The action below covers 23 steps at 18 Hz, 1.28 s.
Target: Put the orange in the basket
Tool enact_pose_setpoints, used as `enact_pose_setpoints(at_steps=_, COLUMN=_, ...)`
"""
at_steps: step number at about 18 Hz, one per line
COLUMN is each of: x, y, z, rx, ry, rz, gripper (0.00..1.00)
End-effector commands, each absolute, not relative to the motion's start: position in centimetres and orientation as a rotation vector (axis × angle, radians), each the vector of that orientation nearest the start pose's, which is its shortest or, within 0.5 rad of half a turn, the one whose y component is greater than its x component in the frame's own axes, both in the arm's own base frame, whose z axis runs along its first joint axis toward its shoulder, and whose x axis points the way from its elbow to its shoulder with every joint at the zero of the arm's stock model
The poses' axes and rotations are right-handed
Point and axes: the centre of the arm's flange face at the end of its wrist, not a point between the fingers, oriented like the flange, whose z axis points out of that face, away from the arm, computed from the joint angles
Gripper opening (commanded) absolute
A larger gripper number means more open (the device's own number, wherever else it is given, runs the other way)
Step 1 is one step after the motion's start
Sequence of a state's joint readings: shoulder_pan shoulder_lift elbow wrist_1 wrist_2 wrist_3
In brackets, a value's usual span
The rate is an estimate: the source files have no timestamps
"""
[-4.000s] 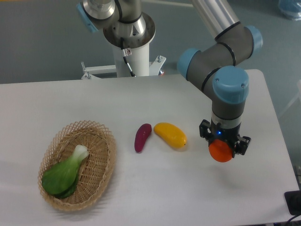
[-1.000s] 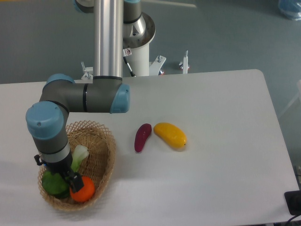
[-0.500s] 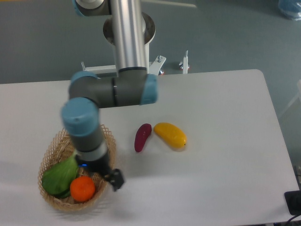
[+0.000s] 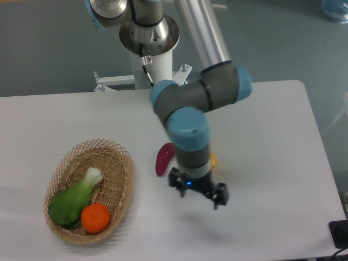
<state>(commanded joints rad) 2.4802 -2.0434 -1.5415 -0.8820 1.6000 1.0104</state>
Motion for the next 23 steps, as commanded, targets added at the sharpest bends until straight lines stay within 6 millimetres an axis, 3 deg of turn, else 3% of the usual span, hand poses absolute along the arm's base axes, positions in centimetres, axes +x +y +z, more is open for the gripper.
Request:
enact_pose_setpoints(at_steps=3, x=-47.4, y=48.0, z=30.0, rx=-3.017, ry=0.204, rz=0.333, gripper=1.0)
enact_pose_setpoints(at_steps=11, x=-51.4, y=43.6, z=30.6, rx=-2.98, ry=0.294, rz=0.307, gripper=1.0)
enact_pose_setpoints(at_steps=14, x=-51.9, y=42.7, z=30.7, rx=-2.989, ry=0.32, rz=0.296, gripper=1.0)
enact_pose_setpoints(at_steps=23, x=-51.7, y=42.8, z=30.3, rx=-2.989, ry=0.329, rz=0.294, gripper=1.0)
